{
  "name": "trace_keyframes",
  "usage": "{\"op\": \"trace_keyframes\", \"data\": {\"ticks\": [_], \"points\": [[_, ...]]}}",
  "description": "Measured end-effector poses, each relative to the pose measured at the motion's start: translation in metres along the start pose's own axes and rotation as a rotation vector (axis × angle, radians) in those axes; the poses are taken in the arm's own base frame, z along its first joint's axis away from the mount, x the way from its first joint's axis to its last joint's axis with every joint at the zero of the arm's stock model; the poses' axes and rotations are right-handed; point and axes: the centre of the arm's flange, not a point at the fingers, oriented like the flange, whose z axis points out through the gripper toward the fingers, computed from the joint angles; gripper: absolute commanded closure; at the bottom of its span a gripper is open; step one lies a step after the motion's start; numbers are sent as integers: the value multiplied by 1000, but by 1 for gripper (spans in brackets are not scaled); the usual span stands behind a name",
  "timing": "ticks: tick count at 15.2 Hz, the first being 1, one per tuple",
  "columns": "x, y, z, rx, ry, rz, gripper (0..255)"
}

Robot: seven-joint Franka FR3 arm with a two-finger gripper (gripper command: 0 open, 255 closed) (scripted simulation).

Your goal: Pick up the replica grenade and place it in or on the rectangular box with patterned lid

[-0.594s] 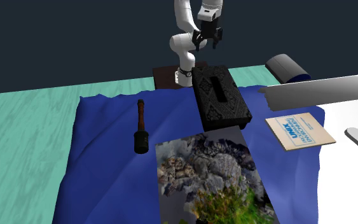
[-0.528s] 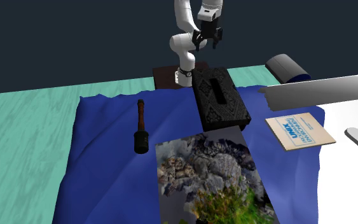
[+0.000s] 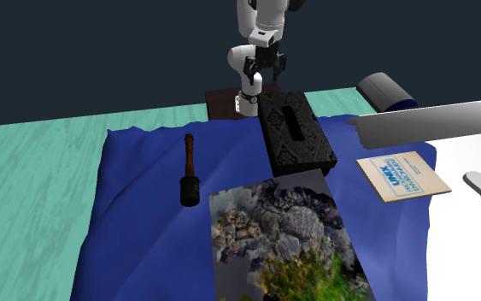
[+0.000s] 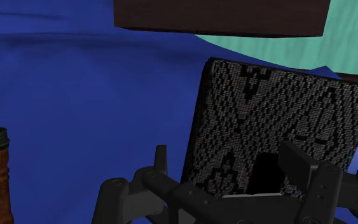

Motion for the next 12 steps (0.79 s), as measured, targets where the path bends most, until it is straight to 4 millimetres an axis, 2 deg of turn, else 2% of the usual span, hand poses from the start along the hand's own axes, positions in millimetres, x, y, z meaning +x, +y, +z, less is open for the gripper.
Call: {"op": "trace_keyframes", "data": {"ticks": [6, 7, 12], "points": [[36, 60, 26, -7, -1, 22, 0], [48, 73, 27, -8, 1, 26, 0], [82, 125, 47, -14, -1, 45, 0]]}}
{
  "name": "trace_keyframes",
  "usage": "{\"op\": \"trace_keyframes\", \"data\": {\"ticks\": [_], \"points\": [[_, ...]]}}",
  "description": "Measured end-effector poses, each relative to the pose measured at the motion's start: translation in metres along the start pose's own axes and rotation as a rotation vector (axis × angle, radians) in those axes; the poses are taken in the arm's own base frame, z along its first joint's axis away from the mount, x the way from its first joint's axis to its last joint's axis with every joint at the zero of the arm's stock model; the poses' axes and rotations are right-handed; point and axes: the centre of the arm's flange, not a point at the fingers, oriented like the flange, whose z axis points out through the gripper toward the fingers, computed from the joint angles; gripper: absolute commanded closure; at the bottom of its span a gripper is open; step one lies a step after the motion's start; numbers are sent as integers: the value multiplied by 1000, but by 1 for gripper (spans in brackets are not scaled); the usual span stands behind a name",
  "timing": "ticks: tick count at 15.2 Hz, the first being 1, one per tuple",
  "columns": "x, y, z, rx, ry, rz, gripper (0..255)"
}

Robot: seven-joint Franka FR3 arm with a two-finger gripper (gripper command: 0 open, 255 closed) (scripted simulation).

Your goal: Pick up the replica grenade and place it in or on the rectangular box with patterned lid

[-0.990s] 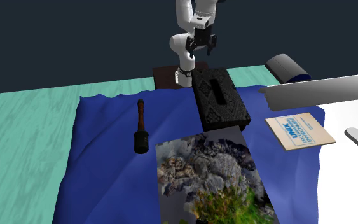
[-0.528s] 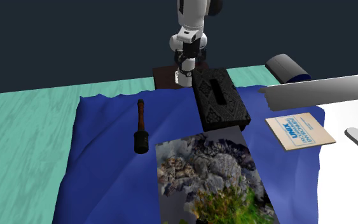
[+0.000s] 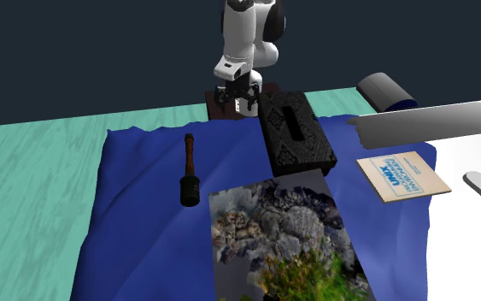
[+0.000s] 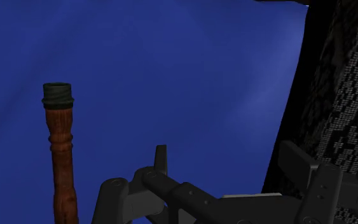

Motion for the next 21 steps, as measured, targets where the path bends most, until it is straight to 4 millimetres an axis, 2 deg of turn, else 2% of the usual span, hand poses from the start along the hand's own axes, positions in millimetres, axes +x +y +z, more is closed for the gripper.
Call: {"op": "trace_keyframes", "data": {"ticks": [17, 21], "points": [[116, 176, 68, -21, -2, 64, 0], [122, 187, 85, -22, -2, 66, 0]]}}
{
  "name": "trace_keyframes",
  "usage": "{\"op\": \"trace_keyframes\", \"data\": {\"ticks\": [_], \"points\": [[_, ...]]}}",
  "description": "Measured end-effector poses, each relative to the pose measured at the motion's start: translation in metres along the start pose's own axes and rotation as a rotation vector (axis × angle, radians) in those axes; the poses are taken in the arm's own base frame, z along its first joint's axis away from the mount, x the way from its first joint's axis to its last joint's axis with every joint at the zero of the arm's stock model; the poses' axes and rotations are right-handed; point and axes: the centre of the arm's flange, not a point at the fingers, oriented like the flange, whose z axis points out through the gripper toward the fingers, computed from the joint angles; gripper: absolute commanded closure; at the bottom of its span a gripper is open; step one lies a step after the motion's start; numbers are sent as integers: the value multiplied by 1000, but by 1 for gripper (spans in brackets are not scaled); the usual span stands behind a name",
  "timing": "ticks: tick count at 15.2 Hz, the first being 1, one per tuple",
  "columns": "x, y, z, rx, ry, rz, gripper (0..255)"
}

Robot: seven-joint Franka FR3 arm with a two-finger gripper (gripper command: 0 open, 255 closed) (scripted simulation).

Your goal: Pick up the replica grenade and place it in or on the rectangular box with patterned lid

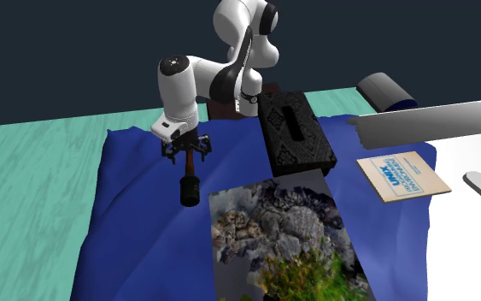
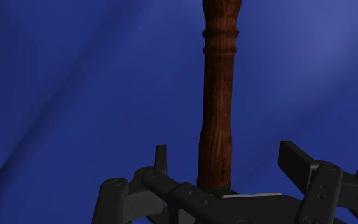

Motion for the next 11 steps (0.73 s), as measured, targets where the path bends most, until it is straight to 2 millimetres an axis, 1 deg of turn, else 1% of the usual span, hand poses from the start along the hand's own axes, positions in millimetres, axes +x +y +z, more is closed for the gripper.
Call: {"op": "trace_keyframes", "data": {"ticks": [5, 11], "points": [[1, 1, 26, 0, 0, 0, 0], [1, 1, 29, 0, 0, 0, 0]]}}
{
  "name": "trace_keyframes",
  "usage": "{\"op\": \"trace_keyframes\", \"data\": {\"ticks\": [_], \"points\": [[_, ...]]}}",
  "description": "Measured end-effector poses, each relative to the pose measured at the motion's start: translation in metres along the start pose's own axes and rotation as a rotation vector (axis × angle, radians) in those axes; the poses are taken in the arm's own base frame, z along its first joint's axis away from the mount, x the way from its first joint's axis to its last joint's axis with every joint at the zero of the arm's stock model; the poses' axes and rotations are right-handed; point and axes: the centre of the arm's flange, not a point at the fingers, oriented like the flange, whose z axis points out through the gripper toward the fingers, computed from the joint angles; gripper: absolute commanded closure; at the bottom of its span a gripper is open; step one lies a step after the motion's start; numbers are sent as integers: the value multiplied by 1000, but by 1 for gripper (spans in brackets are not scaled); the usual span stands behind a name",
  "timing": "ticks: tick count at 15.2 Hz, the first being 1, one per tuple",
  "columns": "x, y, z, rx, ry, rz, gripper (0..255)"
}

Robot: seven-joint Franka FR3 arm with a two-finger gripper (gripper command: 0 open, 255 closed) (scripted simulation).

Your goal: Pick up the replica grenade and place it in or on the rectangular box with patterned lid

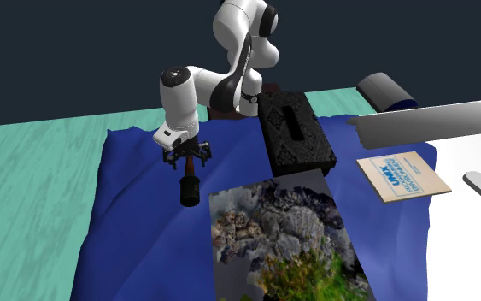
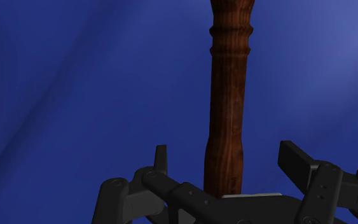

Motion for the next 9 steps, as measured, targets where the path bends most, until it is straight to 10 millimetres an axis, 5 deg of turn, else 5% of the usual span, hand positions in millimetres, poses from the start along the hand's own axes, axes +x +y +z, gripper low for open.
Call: {"op": "trace_keyframes", "data": {"ticks": [1, 9], "points": [[0, 0, 0, 0, 0, 0, 255], [0, 0, 0, 0, 0, 0, 255]]}}
